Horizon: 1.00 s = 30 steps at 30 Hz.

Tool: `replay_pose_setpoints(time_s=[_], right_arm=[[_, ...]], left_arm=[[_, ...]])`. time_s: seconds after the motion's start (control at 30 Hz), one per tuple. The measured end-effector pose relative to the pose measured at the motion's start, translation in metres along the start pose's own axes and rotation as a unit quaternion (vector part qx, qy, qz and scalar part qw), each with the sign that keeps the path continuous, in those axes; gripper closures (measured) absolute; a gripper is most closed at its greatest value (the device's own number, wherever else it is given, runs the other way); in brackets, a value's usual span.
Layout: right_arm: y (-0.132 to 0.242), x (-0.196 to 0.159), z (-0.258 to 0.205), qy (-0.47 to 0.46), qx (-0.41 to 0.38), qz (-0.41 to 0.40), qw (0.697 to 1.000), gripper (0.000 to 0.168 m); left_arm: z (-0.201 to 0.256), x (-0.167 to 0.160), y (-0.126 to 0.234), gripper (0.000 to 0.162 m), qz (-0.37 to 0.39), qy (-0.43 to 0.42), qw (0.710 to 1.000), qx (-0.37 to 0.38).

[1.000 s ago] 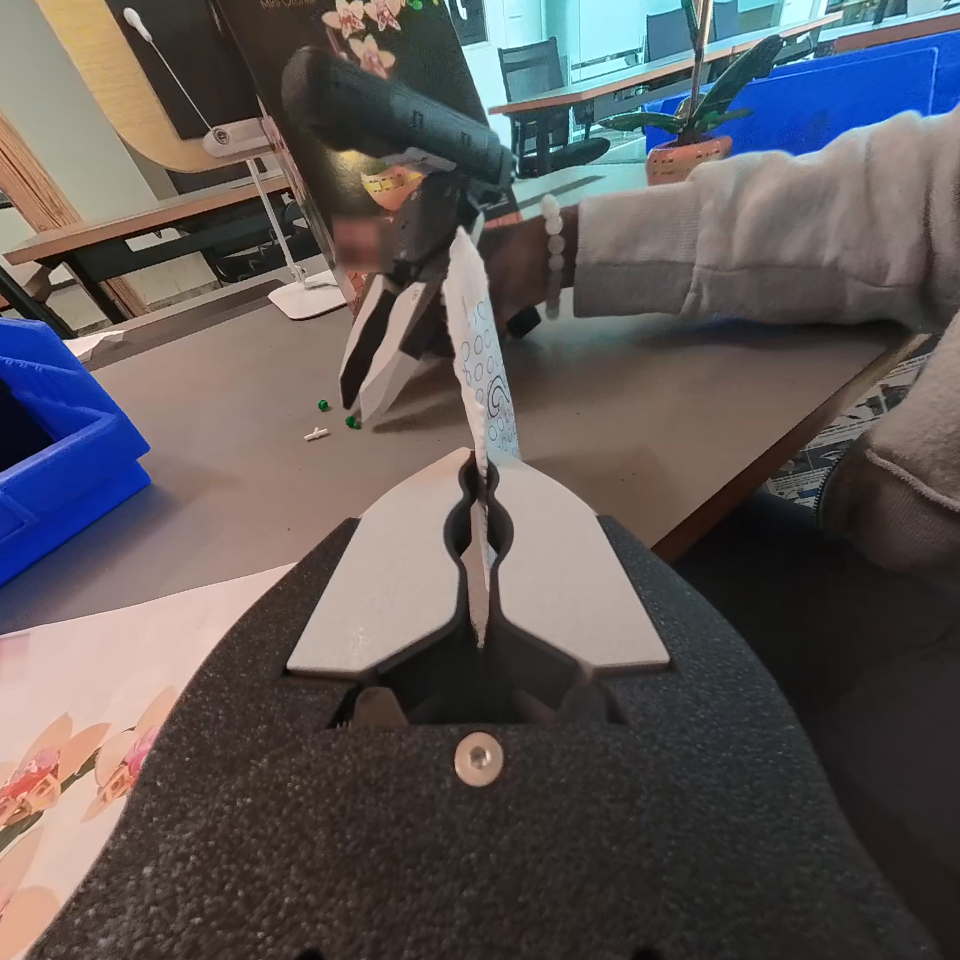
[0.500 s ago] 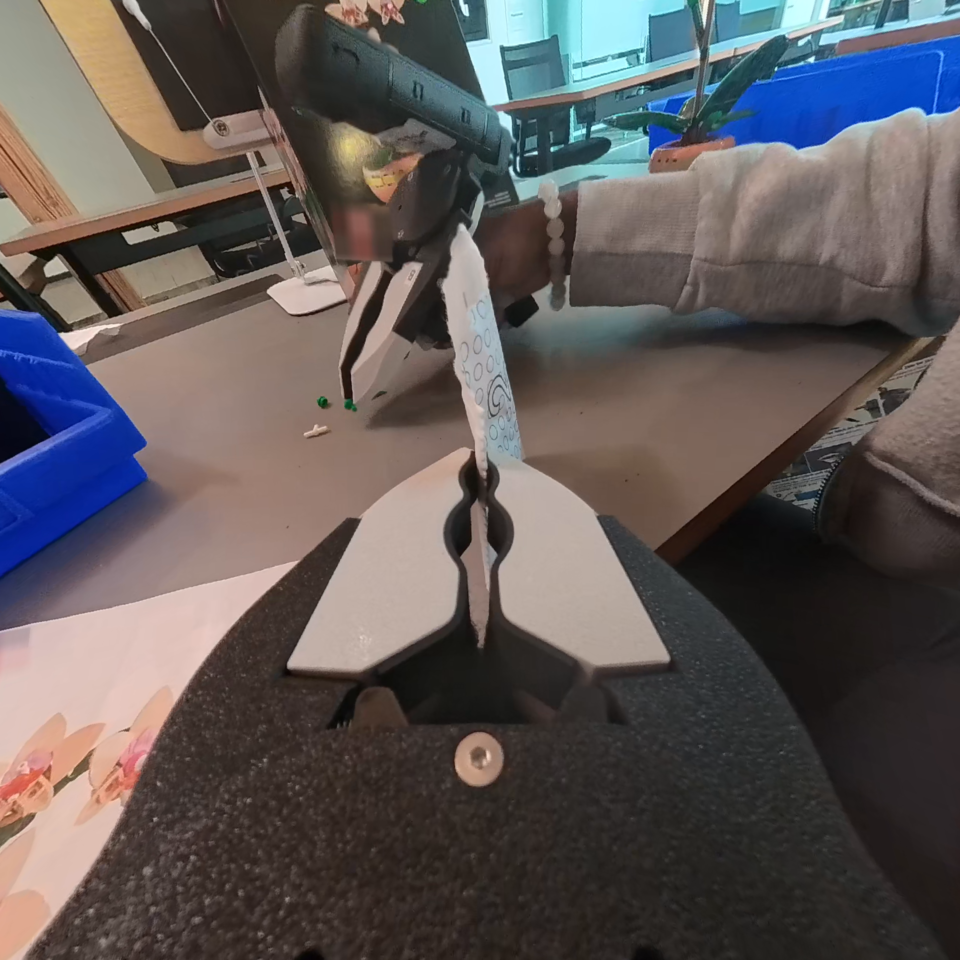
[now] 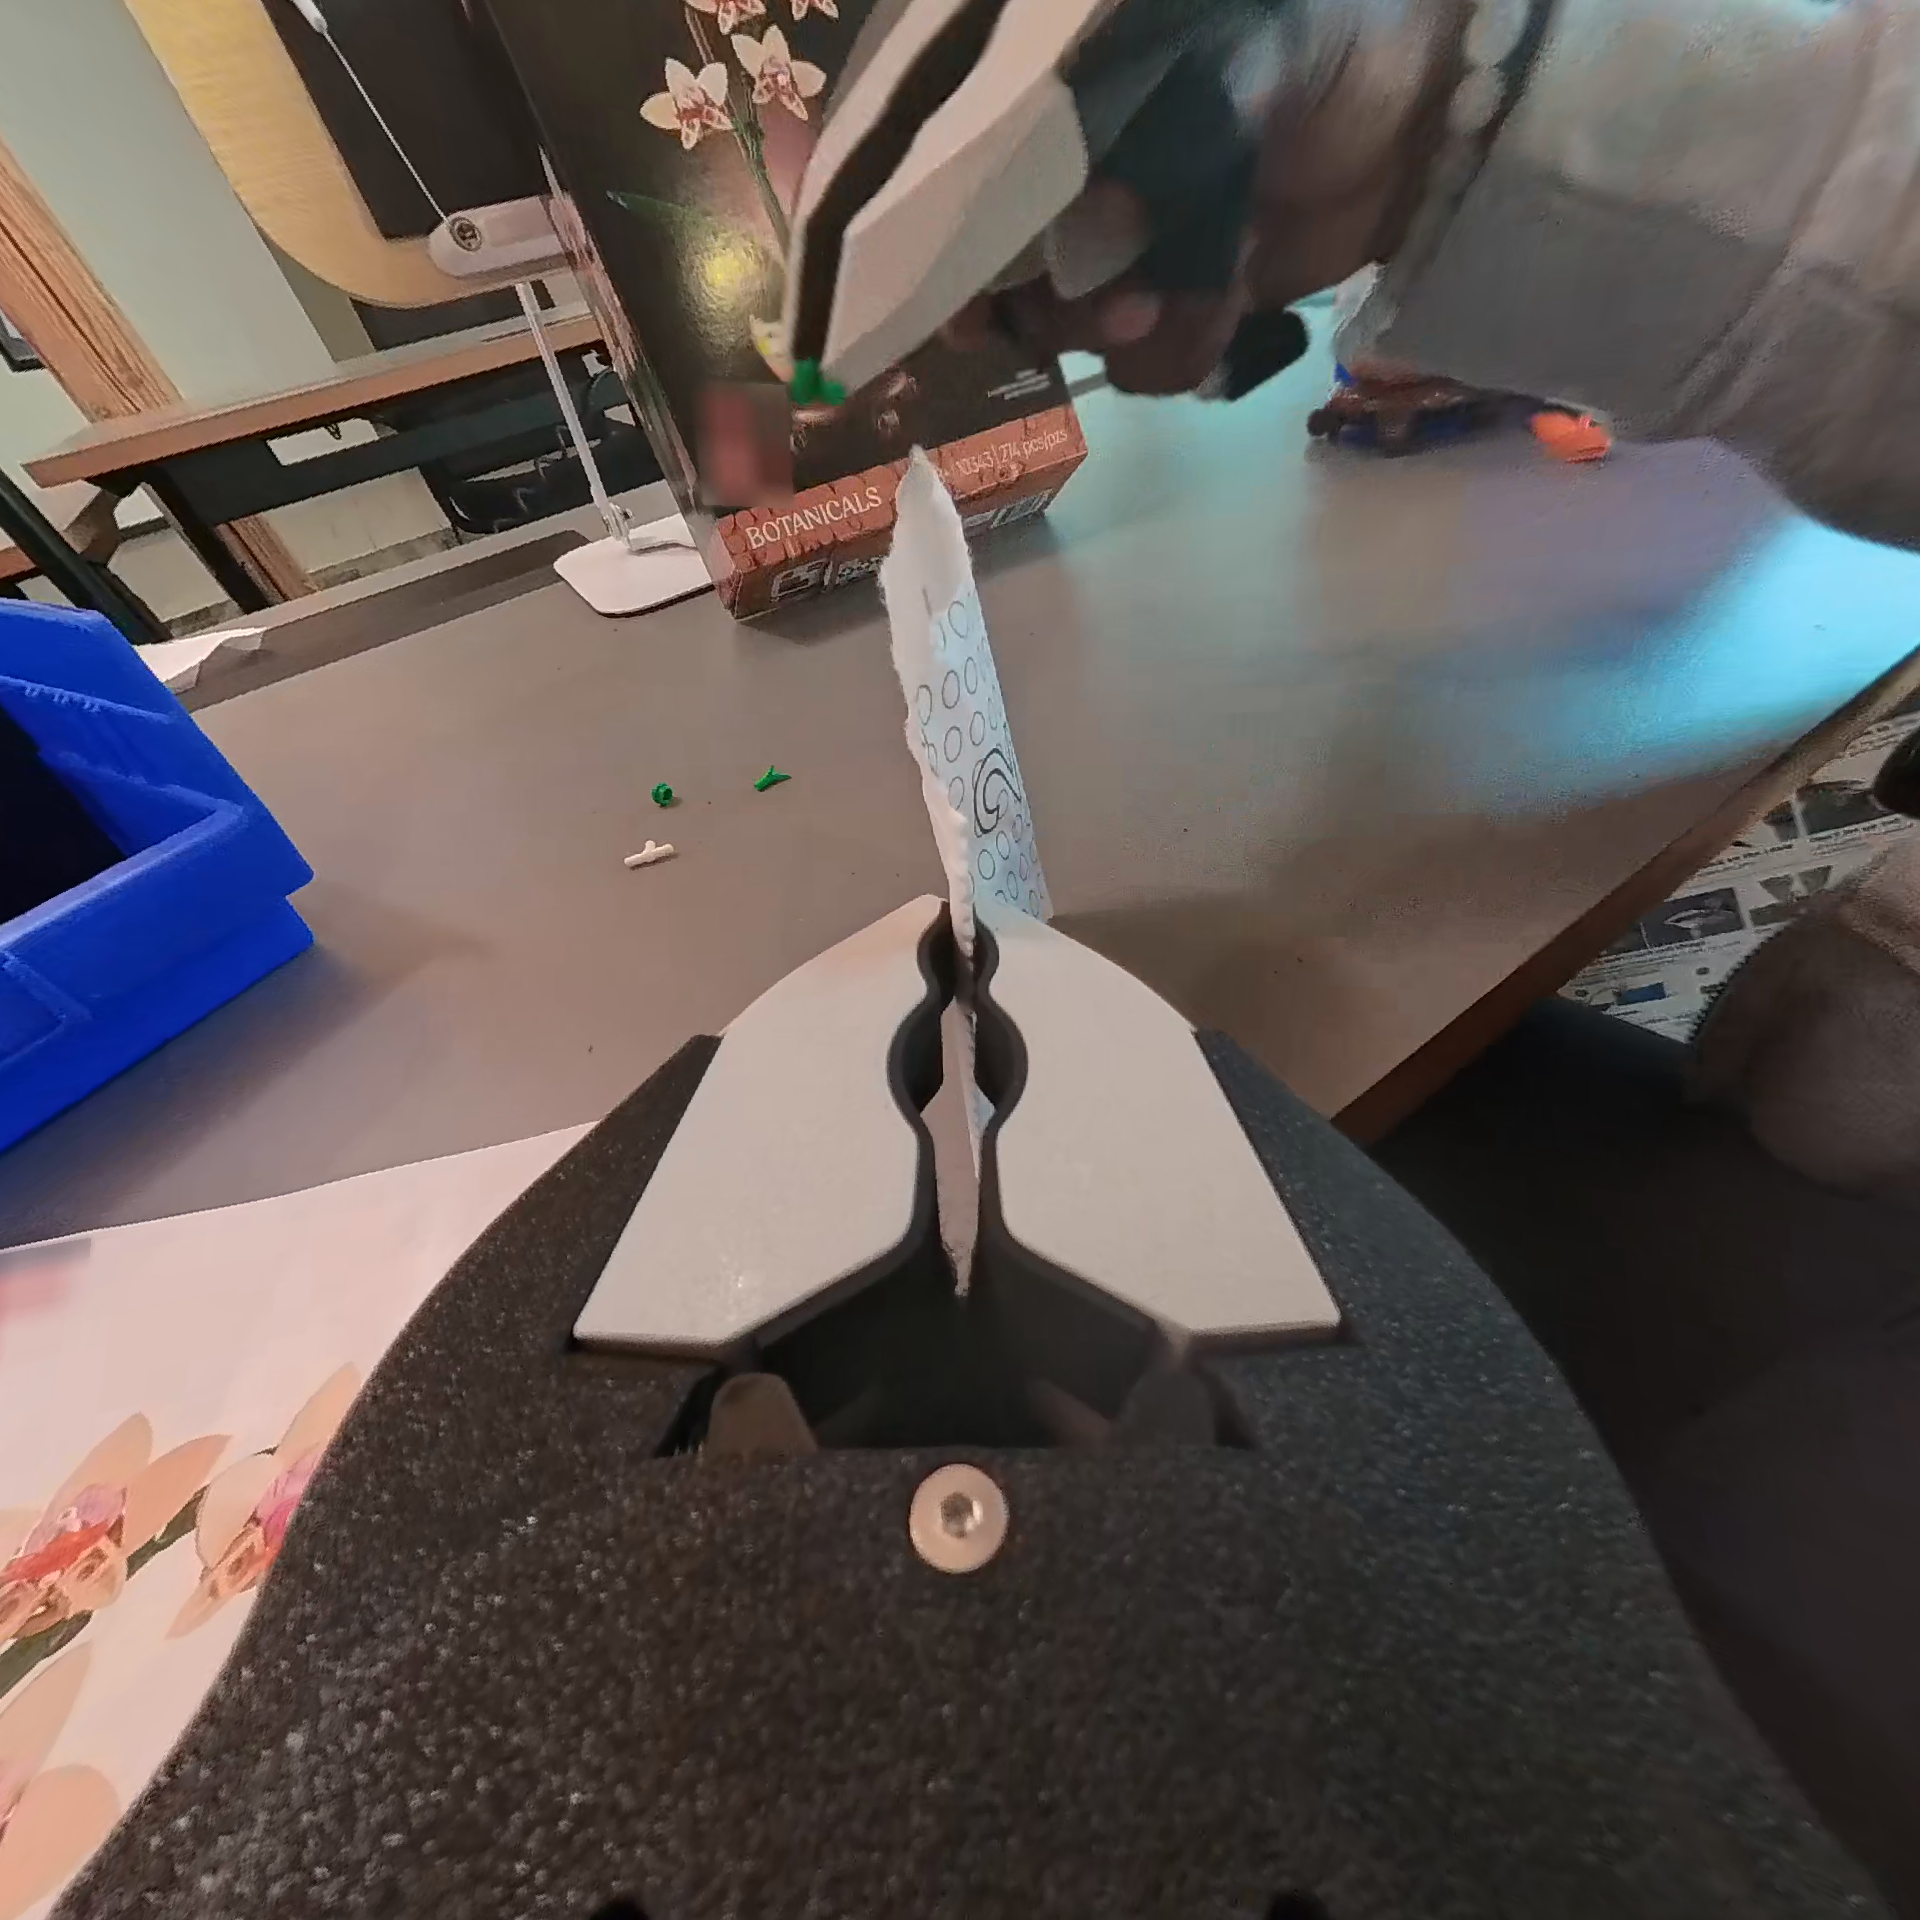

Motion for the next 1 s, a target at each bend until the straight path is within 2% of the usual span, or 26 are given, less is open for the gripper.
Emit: replay_pose_setpoints(time_s=[0.23,0.4,0.47,0.57,0.67,0.73,0.87,1.0], right_arm=[[-0.009,-0.001,-0.026,0.069,-0.032,-0.079,0.994,0.163],[-0.001,-0.002,-0.012,0.034,-0.017,-0.024,0.999,0.160],[-0.006,-0.012,0.003,-0.015,0.032,-0.010,0.999,0.150],[-0.025,-0.024,0.013,-0.047,0.084,-0.021,0.995,0.146],[-0.041,-0.034,0.026,-0.031,0.049,-0.038,0.998,0.146],[-0.052,-0.033,0.029,-0.034,0.059,-0.036,0.997,0.148],[-0.087,-0.004,0.024,0.043,0.106,-0.024,0.993,0.148],[-0.145,0.027,0.018,0.101,0.140,-0.074,0.982,0.141]], left_arm=[[0.001,0.002,-0.002,0.162,-0.001,-0.002,1.000,0.005],[0.003,0.000,0.003,0.162,0.003,-0.009,1.000,0.001],[0.006,-0.001,0.003,0.162,0.015,-0.026,0.999,-0.009],[0.006,-0.004,0.002,0.162,0.021,-0.061,0.998,-0.010],[0.004,-0.003,0.003,0.162,0.023,-0.051,0.998,-0.015],[0.004,-0.004,0.003,0.162,0.024,-0.052,0.998,-0.015],[0.006,-0.003,0.003,0.162,0.026,-0.055,0.998,-0.013],[0.007,-0.004,0.003,0.162,0.025,-0.054,0.998,-0.009]])
Point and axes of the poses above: each gripper's, where its closed fingertips meet, y back along the fingers, x out of its top, z = x × y across the jaws, the point moved 6 cm from there along y, back along the fingers, and after that the axes turned 14 degrees about -z, right-handed, at the moved point
